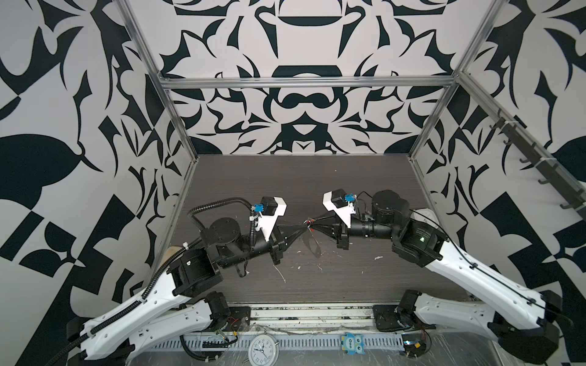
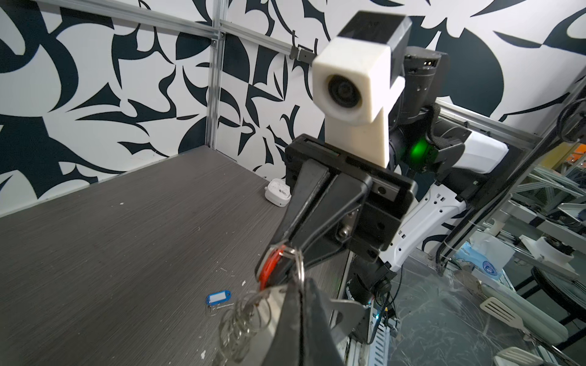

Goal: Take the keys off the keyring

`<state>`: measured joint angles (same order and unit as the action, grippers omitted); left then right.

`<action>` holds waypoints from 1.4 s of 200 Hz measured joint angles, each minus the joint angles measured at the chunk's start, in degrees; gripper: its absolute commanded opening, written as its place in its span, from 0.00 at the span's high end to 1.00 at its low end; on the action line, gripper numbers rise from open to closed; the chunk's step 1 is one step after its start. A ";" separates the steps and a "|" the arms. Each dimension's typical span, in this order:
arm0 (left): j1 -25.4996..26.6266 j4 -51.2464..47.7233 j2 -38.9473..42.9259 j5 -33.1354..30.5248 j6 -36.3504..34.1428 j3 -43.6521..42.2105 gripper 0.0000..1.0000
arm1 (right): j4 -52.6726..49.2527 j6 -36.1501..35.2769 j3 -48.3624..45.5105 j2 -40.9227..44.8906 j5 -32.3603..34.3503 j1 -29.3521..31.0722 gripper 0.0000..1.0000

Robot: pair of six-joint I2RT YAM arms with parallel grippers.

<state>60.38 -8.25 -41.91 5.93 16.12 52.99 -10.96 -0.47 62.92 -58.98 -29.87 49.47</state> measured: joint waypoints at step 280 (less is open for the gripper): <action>-0.26 17.46 2.60 1.40 6.60 -7.41 1.00 | 5.79 -0.37 -0.83 0.04 1.27 3.28 1.00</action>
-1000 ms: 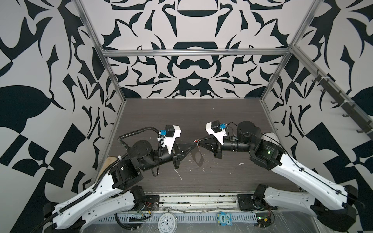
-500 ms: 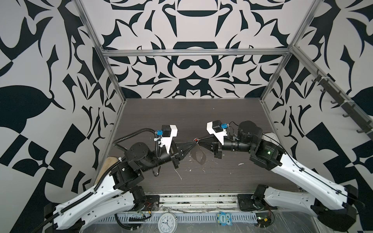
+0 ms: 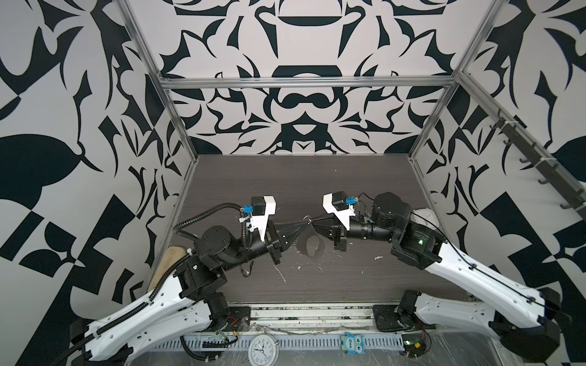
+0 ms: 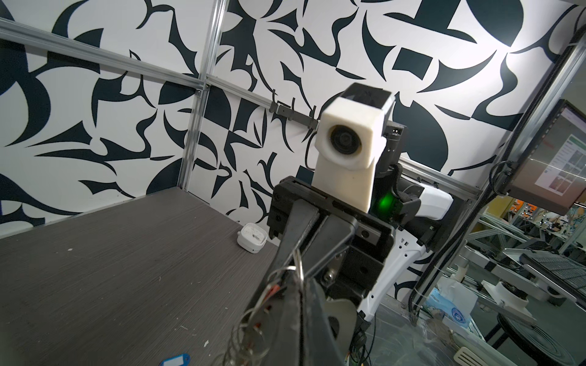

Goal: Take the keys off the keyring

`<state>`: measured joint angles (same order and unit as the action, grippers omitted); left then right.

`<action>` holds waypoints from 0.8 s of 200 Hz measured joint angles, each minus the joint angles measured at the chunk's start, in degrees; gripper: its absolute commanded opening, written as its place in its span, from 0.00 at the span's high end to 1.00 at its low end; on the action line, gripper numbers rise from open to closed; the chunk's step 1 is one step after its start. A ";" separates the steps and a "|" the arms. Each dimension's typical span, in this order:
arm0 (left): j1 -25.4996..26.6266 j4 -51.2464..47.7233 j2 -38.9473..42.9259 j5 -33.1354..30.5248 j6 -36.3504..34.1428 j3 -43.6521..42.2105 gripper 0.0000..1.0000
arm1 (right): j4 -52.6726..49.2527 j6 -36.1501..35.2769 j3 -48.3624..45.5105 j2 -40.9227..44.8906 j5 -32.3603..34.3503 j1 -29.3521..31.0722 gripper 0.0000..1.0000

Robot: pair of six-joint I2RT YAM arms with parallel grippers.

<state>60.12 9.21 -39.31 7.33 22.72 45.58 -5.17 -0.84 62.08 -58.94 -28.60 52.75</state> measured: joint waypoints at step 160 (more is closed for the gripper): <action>0.35 -3.56 1.18 0.83 -4.15 -0.70 1.00 | -5.53 1.27 -1.55 2.69 9.51 3.34 0.58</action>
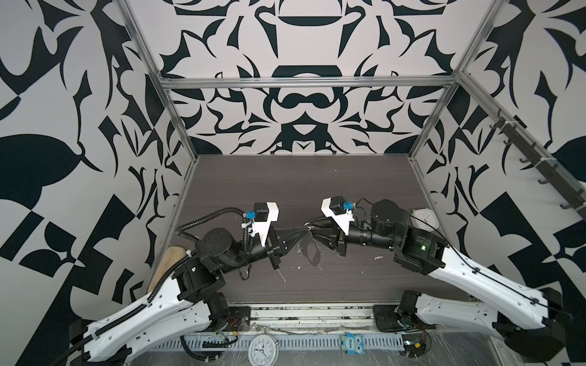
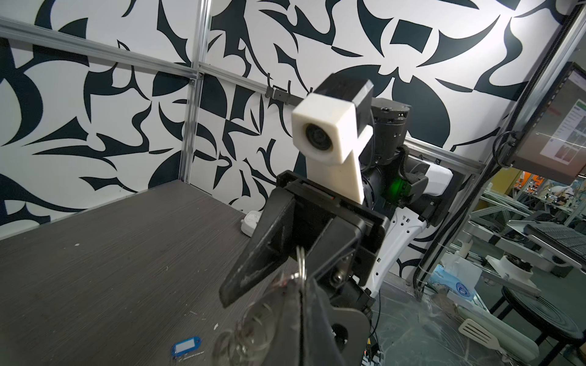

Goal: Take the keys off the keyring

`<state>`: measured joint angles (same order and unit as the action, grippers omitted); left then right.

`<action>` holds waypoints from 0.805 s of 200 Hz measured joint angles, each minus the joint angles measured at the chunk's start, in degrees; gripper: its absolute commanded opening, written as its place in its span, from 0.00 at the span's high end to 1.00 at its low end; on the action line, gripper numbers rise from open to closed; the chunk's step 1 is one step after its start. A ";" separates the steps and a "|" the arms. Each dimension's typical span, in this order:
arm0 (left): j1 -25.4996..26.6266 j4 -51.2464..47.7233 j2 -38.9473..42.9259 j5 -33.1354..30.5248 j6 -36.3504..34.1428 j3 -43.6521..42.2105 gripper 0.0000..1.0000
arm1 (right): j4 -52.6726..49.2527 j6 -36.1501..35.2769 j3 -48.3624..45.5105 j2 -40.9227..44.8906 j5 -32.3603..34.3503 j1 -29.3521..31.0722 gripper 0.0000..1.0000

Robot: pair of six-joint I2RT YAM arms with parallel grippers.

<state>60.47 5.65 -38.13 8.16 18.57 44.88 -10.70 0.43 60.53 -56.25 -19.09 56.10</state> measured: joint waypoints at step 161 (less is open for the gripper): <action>0.04 -0.74 0.24 5.90 -4.98 -0.07 1.00 | 2.64 6.43 1.79 2.40 -3.89 -0.11 0.58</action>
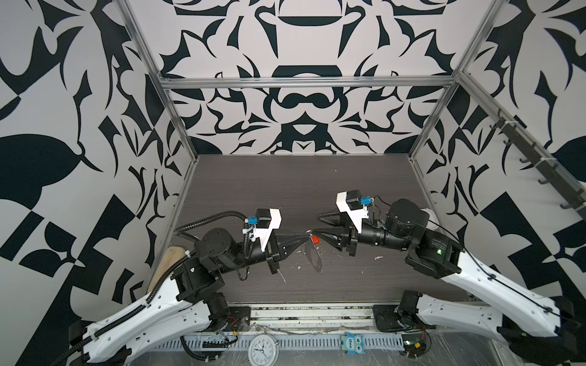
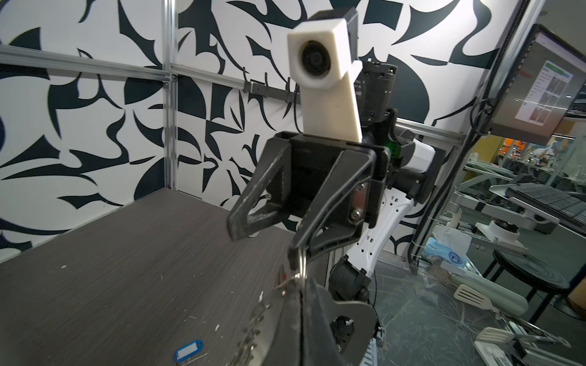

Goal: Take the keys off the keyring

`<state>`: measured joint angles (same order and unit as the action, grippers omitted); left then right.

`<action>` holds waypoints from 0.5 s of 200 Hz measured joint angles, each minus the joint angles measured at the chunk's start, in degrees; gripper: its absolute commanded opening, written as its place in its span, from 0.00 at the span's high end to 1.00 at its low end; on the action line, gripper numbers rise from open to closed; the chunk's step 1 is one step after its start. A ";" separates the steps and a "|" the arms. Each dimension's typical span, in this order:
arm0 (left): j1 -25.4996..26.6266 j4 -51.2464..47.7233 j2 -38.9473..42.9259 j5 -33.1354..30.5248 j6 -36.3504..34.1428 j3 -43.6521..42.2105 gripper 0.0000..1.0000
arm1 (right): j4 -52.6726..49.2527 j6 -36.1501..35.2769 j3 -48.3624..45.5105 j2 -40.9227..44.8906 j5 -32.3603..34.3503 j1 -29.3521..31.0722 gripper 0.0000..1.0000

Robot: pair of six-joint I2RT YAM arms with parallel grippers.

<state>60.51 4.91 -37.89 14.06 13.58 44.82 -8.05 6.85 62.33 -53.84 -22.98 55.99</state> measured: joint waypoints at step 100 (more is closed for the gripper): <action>0.24 0.20 0.33 0.00 -0.11 0.00 1.00 | 0.22 0.55 0.20 2.73 -0.20 0.00 0.60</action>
<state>60.75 5.10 -37.56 14.06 13.47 44.82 -7.84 7.40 62.52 -51.11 -23.18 55.99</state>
